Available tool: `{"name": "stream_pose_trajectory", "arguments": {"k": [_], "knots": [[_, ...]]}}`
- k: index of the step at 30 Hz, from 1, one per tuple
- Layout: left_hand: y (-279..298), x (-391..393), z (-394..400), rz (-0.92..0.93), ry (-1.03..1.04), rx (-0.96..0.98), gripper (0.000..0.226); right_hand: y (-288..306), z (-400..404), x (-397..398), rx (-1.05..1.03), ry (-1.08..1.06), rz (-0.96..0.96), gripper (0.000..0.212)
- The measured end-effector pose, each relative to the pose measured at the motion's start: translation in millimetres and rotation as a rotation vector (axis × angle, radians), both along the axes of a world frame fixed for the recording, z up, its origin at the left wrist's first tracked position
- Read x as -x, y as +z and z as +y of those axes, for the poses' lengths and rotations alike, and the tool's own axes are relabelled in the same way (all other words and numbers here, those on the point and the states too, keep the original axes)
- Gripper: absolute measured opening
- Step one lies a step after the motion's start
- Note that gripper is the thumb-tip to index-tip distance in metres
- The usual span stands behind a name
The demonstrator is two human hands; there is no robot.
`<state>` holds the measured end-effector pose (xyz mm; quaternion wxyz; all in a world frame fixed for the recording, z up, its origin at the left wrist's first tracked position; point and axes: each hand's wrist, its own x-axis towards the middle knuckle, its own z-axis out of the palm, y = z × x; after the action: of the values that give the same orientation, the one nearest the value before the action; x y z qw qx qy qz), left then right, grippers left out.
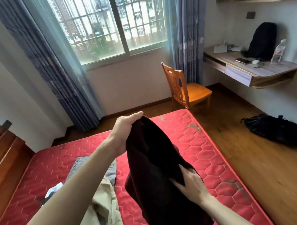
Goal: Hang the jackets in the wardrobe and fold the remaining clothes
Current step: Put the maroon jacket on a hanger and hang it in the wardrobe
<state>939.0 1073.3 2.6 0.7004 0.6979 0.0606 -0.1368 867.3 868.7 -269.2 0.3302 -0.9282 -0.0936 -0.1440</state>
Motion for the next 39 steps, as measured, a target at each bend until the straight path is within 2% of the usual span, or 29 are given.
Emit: {"name": "stream_pose_trajectory", "arguments": {"k": [3,7,10,12,15,17,18,20,21,23,25,27,29,31,32,34,37,39], "knots": [[-1,-2,14,-0.022,0.095,-0.034,0.039,9,-14,-11,-0.027,0.047,0.110,0.052],[0,-12,42,-0.048,0.271,-0.050,0.031,54,-38,-27,-0.180,-0.036,-0.028,0.030],[-4,-25,65,-0.169,0.365,-0.209,0.037,110,-50,-45,-0.392,0.016,-0.022,0.017],[-3,-31,78,-0.240,0.374,-0.312,0.038,155,-60,-54,-0.483,0.129,0.187,0.013],[3,-37,93,-0.326,0.334,-0.456,0.042,211,-74,-62,-0.529,0.235,0.618,0.030],[6,-36,98,-0.415,0.270,-0.529,0.043,243,-77,-64,-0.527,0.248,0.717,0.032],[6,-33,98,-0.454,0.210,-0.524,0.038,256,-76,-64,-0.536,0.232,0.729,0.024],[6,-25,96,-0.568,0.074,-0.566,0.033,270,-76,-69,-0.549,0.197,0.694,0.017],[5,-22,96,-0.667,0.020,-0.654,0.040,271,-77,-73,-0.552,0.194,0.680,0.018],[2,-21,99,-0.889,-0.113,-0.903,0.063,270,-79,-79,-0.566,0.211,0.685,0.023],[-3,-23,101,-1.058,-0.270,-1.183,0.070,267,-80,-84,-0.568,0.227,0.624,0.033],[-10,-27,103,-1.186,-0.294,-1.346,0.050,269,-79,-85,-0.558,0.234,0.581,0.035],[-15,-30,103,-1.273,-0.201,-1.423,0.028,271,-78,-85,-0.543,0.257,0.521,0.031],[-12,-35,102,-1.261,-0.061,-1.546,0.013,270,-77,-86,-0.527,0.280,0.447,0.026],[-8,-38,101,-1.217,0.029,-1.571,0.013,270,-76,-86,-0.515,0.300,0.389,0.022],[3,-46,95,-1.127,0.121,-1.494,0.020,270,-70,-83,-0.431,0.361,0.245,0.020],[13,-42,58,-1.102,-0.083,-1.243,0.031,270,-51,-77,-0.234,0.443,0.150,0.020],[7,-32,23,-1.077,-0.289,-1.140,0.044,270,-43,-73,-0.221,0.438,0.139,0.019]]}}
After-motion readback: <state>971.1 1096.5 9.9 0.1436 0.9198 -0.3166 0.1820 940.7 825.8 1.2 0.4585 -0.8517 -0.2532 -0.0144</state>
